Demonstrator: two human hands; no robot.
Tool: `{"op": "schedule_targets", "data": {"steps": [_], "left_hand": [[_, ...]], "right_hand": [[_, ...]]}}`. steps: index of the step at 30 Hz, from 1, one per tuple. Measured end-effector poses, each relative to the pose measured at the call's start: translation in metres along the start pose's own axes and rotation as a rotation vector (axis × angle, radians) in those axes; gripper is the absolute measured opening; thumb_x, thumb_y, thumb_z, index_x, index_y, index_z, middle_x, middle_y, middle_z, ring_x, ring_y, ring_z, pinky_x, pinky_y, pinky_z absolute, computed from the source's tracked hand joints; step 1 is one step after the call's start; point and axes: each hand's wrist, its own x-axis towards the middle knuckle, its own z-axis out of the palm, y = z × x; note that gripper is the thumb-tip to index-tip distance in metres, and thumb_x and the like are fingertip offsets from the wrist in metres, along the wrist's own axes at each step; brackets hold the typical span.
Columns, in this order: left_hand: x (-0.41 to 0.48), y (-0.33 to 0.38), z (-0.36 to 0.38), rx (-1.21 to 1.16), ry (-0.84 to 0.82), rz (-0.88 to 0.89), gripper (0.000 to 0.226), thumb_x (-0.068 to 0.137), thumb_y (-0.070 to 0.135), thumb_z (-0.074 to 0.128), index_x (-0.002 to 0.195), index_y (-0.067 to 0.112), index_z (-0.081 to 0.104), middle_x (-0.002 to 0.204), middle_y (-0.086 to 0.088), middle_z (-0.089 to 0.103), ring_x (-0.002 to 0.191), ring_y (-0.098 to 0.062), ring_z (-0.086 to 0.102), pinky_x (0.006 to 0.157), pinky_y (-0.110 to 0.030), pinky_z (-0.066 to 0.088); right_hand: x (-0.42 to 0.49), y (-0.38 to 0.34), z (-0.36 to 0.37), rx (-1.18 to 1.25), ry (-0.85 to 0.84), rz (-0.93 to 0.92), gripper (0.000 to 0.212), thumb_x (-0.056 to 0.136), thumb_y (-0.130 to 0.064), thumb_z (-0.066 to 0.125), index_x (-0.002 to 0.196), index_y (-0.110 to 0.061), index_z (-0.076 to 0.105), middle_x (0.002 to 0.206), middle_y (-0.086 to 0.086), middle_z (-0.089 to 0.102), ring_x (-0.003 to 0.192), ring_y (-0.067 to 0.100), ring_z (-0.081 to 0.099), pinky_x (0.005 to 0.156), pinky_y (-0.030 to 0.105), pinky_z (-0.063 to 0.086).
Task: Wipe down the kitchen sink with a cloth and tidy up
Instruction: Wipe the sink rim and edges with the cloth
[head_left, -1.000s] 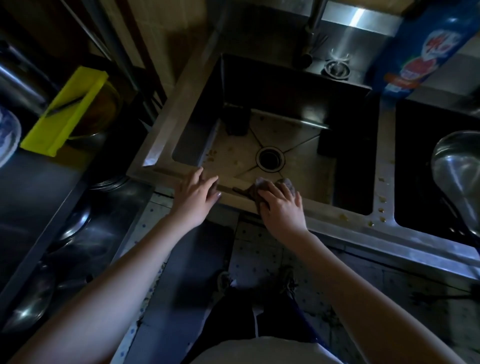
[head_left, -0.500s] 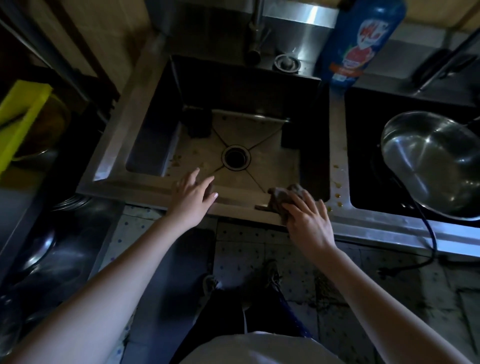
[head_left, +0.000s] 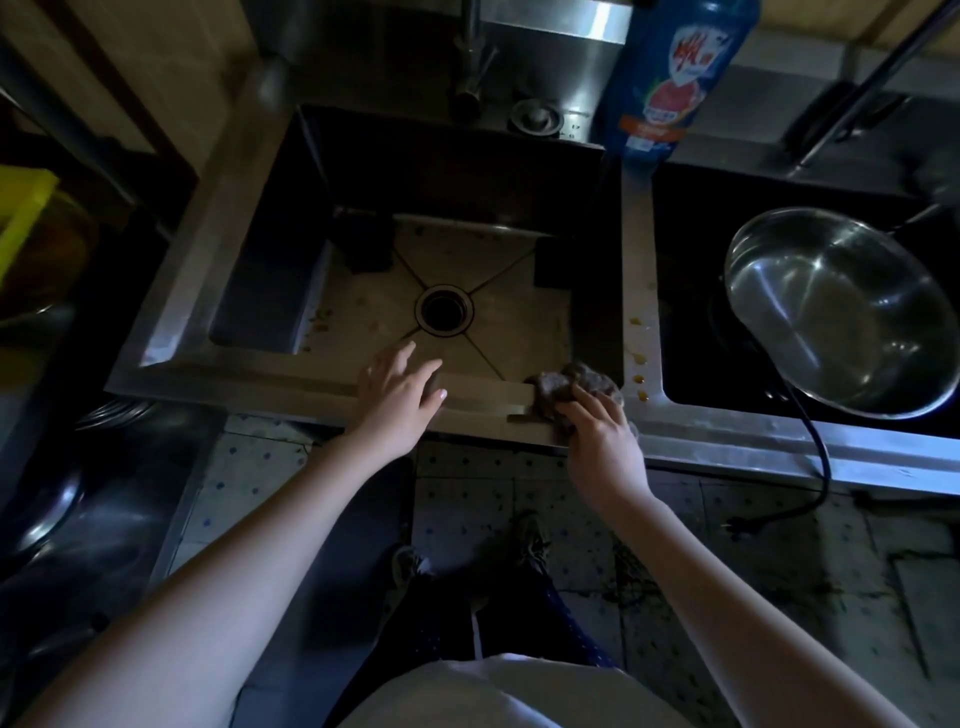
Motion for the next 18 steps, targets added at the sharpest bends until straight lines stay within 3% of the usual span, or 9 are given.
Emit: {"op": "schedule_targets", "data": {"steps": [10, 14, 18], "left_hand": [[0.001, 0.016, -0.001, -0.114, 0.008, -0.048, 0.040, 0.097, 0.029, 0.043, 0.135, 0.016, 0.045, 0.155, -0.008, 0.017, 0.142, -0.027, 0.017, 0.114, -0.043, 0.019], [-0.001, 0.019, -0.002, -0.080, 0.015, -0.073, 0.041, 0.097, 0.030, 0.043, 0.136, 0.017, 0.045, 0.154, -0.008, 0.019, 0.141, -0.028, 0.019, 0.113, -0.042, 0.019], [-0.004, 0.029, 0.003, -0.057, 0.018, -0.073, 0.040, 0.097, 0.031, 0.042, 0.136, 0.018, 0.045, 0.154, -0.006, 0.018, 0.141, -0.027, 0.018, 0.113, -0.041, 0.014]], "right_hand": [[0.016, -0.052, 0.021, -0.045, -0.036, -0.166, 0.039, 0.089, -0.024, 0.049, 0.127, -0.027, 0.053, 0.138, 0.000, 0.047, 0.122, 0.031, 0.041, 0.098, 0.047, 0.038], [0.014, -0.035, 0.015, -0.088, -0.010, -0.220, 0.036, 0.091, -0.027, 0.049, 0.127, -0.028, 0.054, 0.137, -0.002, 0.048, 0.123, 0.028, 0.042, 0.096, 0.046, 0.038], [0.006, 0.003, 0.002, -0.105, -0.004, -0.211, 0.041, 0.090, -0.021, 0.049, 0.130, -0.027, 0.053, 0.142, -0.005, 0.047, 0.134, 0.023, 0.038, 0.107, 0.047, 0.032]]}}
